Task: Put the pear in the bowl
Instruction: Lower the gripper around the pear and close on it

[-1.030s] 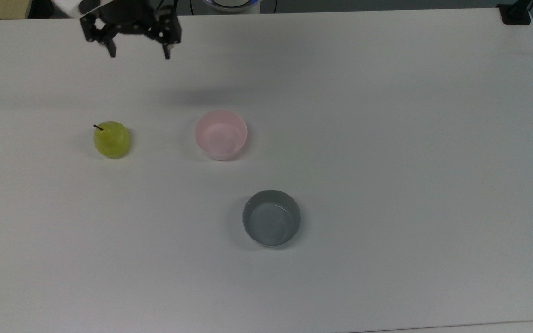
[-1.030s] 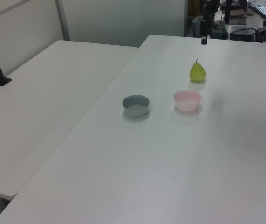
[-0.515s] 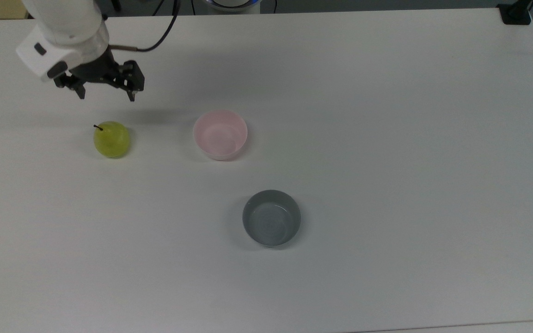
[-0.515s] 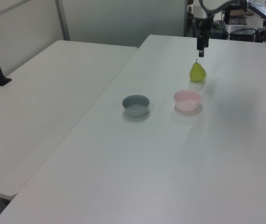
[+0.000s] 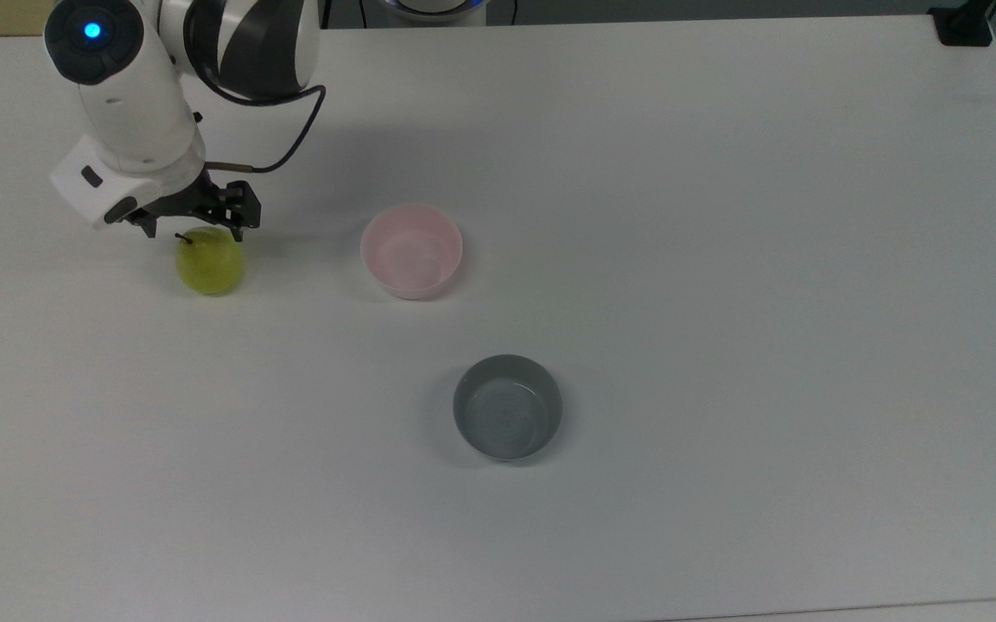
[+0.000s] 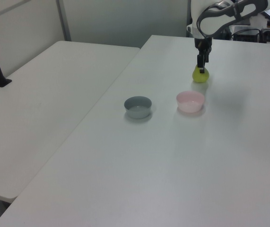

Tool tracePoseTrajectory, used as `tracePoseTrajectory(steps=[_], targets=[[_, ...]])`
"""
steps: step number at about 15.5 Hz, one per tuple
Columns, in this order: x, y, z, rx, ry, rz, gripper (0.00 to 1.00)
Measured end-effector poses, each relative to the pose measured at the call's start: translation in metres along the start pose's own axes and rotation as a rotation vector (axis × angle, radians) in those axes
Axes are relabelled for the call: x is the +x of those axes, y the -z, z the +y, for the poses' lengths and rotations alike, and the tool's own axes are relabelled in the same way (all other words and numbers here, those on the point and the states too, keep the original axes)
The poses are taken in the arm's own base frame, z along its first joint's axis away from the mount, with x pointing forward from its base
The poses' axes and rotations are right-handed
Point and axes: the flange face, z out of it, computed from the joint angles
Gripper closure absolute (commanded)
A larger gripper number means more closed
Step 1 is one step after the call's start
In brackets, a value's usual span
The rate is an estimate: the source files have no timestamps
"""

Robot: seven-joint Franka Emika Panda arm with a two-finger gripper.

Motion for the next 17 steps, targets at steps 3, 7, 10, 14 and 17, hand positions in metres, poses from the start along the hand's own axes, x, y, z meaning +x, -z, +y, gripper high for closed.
tracePoseTrajectory(steps=[3,7,10,14,17], targets=[[0.006,-0.014,-0.001,-0.003,0.005,0.011,0.0],[0.011,-0.03,-0.006,-0.003,0.014,0.026,0.15],[0.012,-0.033,-0.007,-0.005,0.016,0.032,0.37],[0.012,-0.032,-0.007,-0.005,0.016,0.033,0.47],[0.012,-0.025,-0.006,-0.009,0.014,0.044,0.47]])
